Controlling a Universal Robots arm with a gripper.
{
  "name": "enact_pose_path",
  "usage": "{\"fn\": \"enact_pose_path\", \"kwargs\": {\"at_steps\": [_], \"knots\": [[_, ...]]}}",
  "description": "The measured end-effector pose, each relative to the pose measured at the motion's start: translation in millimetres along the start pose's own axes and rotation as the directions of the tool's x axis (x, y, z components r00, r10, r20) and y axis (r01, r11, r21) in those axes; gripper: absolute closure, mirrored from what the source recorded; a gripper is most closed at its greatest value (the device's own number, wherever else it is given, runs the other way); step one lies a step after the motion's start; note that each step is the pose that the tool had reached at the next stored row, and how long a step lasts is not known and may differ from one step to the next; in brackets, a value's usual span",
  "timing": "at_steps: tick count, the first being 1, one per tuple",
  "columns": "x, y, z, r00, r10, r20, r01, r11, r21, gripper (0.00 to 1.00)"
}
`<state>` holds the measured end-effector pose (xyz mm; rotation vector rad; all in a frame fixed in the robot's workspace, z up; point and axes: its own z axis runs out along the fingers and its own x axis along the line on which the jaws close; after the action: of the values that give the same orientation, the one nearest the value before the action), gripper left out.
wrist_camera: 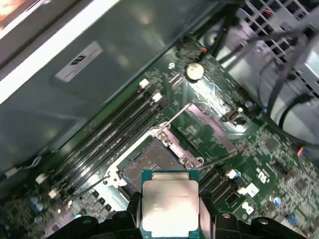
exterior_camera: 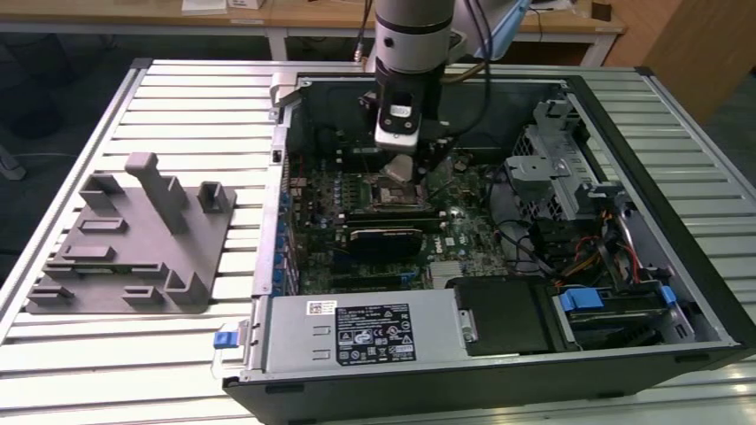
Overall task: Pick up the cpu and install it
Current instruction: 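Place the cpu into insertion slot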
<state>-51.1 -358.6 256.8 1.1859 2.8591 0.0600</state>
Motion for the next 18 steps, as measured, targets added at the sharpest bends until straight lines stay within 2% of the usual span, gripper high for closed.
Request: {"fn": "enact_pose_path", "kwargs": {"at_steps": [4, 9, 12, 14, 18], "knots": [[0.0, 0.0, 0.0, 0.9974, 0.072, 0.0040, -0.072, 0.9974, 0.0018, 0.45], [0.0, 0.0, 0.2, 0.9868, 0.162, 0.0090, -0.162, 0.9868, 0.0038, 0.45], [0.0, 0.0, 0.2, 0.9766, 0.215, 0.0121, -0.215, 0.9767, 0.0046, 0.45], [0.0, 0.0, 0.3, 0.9681, 0.250, 0.0142, -0.250, 0.9682, 0.0052, 0.45], [0.0, 0.0, 0.4, 0.9470, 0.321, 0.0186, -0.321, 0.9472, 0.0060, 0.45]]}}
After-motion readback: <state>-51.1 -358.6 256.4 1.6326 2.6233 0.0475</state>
